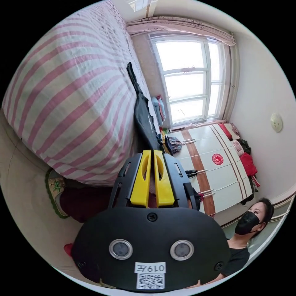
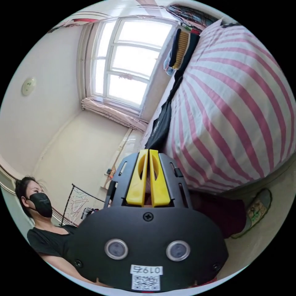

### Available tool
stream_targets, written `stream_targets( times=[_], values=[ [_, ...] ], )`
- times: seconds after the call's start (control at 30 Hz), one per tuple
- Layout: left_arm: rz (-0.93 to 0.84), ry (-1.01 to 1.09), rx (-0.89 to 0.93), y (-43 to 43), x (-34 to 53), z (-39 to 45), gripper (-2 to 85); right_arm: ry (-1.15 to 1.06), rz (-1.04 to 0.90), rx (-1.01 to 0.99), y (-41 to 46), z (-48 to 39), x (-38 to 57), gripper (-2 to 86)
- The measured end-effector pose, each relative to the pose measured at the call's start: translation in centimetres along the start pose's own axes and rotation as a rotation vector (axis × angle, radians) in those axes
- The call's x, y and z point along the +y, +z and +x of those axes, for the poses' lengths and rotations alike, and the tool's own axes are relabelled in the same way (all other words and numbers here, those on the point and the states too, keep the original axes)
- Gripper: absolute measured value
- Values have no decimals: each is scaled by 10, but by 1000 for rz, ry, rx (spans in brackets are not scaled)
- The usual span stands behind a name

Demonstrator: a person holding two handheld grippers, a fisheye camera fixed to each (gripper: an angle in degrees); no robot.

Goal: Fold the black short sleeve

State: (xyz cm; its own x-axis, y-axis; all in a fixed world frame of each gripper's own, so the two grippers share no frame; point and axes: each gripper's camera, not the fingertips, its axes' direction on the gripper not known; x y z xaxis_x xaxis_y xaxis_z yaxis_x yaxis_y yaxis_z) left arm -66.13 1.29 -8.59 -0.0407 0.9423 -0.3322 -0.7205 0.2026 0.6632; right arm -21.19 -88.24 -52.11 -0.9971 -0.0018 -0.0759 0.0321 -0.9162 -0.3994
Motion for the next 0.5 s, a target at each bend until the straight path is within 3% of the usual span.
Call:
stream_targets(
  times=[0.23,0.37,0.5],
  values=[
    [-4,33,22,8,8,-8,14,34,-11,16,5,4,12,-10],
    [-30,101,-100,14,14,4,14,-41,-29,60,8,-20,9,-9],
    [-75,29,-149,33,16,-42,13,-33,-76,148,21,-6,15,-7]
  ],
)
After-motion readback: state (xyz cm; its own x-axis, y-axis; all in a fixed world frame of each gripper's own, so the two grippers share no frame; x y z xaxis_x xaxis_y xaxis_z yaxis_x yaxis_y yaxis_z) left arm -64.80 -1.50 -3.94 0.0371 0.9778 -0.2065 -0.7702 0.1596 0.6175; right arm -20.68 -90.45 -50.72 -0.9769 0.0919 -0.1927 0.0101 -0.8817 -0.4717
